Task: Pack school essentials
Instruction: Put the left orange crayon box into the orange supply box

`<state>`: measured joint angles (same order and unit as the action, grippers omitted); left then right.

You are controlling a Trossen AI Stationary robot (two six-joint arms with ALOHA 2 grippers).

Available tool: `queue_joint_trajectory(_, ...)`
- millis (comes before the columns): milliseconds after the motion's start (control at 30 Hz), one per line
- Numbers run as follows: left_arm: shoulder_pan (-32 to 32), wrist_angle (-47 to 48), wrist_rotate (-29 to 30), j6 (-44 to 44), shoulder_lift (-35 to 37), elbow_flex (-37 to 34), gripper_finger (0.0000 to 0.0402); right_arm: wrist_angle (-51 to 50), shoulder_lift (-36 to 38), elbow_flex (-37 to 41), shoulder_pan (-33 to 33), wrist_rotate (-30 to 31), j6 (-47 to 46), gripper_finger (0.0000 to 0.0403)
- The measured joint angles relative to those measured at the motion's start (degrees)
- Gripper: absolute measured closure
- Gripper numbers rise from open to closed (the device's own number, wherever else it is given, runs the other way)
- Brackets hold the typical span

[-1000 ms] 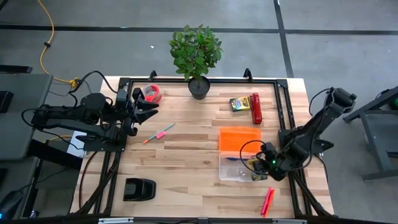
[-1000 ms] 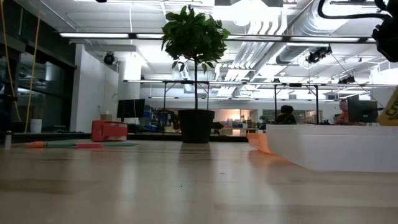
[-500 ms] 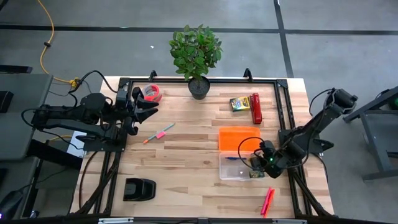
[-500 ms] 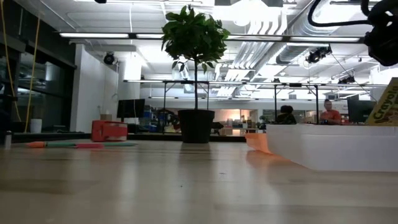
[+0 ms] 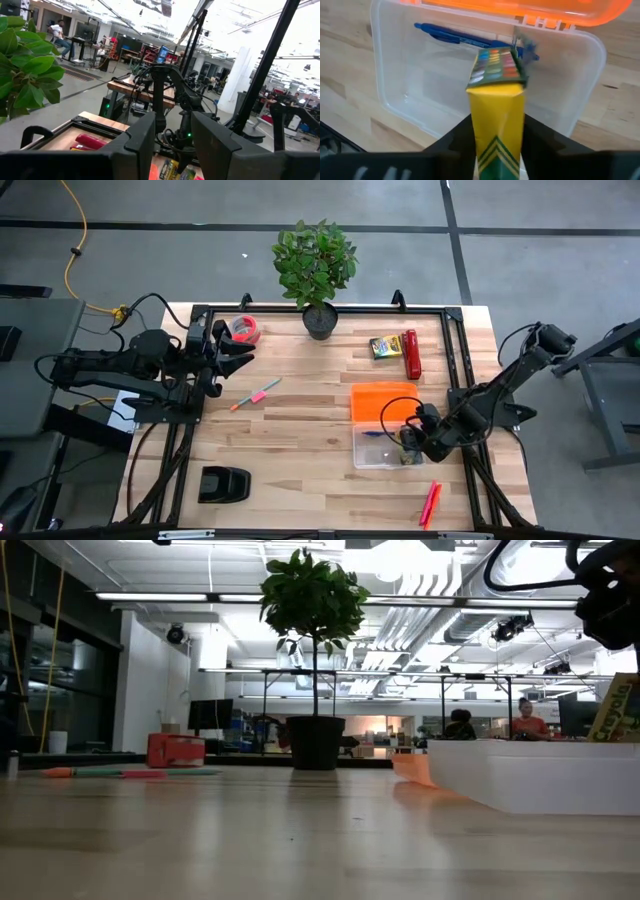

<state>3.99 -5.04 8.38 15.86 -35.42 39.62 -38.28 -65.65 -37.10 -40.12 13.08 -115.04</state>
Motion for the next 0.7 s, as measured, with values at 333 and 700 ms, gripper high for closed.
queue_joint_trajectory(333, 0.0, 0.0, 0.0, 0.0, 0.0, 0.0, 0.0286, -7.4, 4.7, 0.0, 1.1, -2.4, 3.5, 0.0198)
queue_joint_trajectory(700, 0.0, 0.0, 0.4, 0.0, 0.0, 0.0, 0.0286, -16.9, 14.5, 0.0, 1.1, -6.4, 5.9, 0.0213)
